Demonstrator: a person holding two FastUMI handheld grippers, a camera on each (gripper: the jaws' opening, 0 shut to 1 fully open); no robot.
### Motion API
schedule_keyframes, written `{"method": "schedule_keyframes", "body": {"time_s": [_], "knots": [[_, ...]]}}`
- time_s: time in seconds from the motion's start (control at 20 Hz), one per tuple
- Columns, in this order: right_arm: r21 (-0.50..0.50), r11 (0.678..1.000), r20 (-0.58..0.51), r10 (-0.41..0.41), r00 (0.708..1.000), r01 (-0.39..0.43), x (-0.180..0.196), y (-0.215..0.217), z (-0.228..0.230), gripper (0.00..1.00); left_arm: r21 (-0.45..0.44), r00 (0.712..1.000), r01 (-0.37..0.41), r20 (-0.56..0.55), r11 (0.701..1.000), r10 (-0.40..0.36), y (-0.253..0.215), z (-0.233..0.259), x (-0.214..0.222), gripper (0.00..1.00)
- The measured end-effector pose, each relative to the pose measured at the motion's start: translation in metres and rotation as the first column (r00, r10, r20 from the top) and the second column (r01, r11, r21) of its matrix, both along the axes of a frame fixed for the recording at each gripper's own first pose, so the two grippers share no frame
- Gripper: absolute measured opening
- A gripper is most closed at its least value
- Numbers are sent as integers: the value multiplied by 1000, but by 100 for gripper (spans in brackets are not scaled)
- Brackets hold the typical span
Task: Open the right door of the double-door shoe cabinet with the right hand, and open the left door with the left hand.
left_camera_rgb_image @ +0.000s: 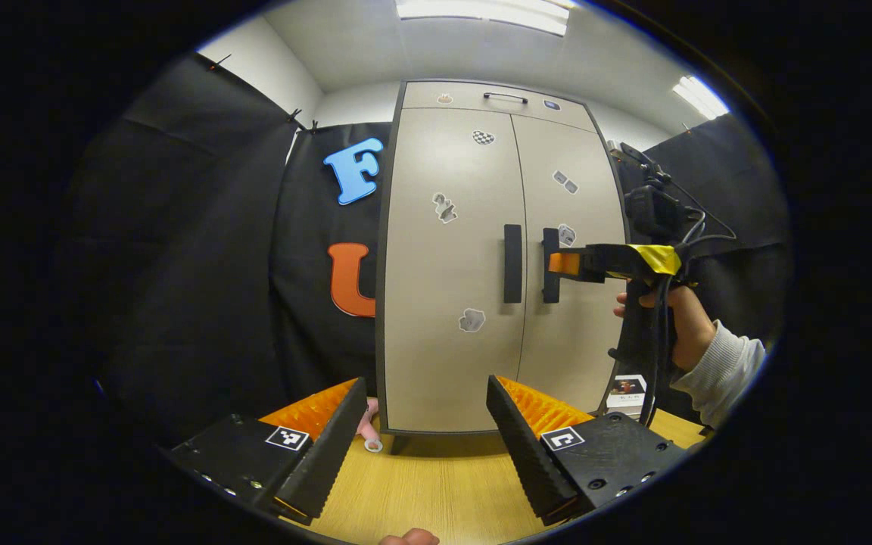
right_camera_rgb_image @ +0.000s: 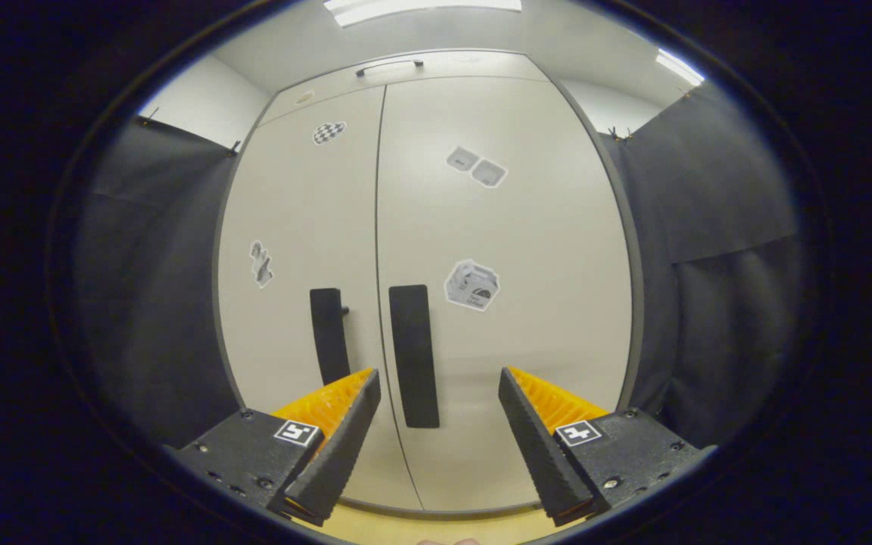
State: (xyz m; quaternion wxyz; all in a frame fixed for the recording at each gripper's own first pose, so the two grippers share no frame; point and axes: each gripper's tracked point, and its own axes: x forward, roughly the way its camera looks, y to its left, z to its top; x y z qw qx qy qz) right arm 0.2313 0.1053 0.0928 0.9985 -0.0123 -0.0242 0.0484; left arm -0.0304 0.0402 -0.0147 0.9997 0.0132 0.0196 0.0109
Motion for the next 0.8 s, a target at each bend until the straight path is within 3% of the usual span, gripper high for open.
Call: {"method": "schedule_keyframes", "body": {"time_s": [0.3,0.5,0.7,0.75,0.8], "knots": [[-81,996,18,-44,999,45,29,9,9,97,3,1000,-25,3,1000,25,16,0,5,95],[-92,995,-2,-39,999,39,37,16,3,89,-6,1000,-25,0,1000,25,21,-2,8,95],[-66,997,-12,-44,999,43,42,15,1,60,-5,1000,-29,-1,1000,29,25,-3,13,95],[-63,998,-16,-29,999,28,42,18,1,47,-5,1000,-30,0,1000,30,26,-2,15,95],[-68,997,-16,-30,999,29,42,19,0,43,-5,1000,-30,-1,1000,30,26,-3,15,95]]}}
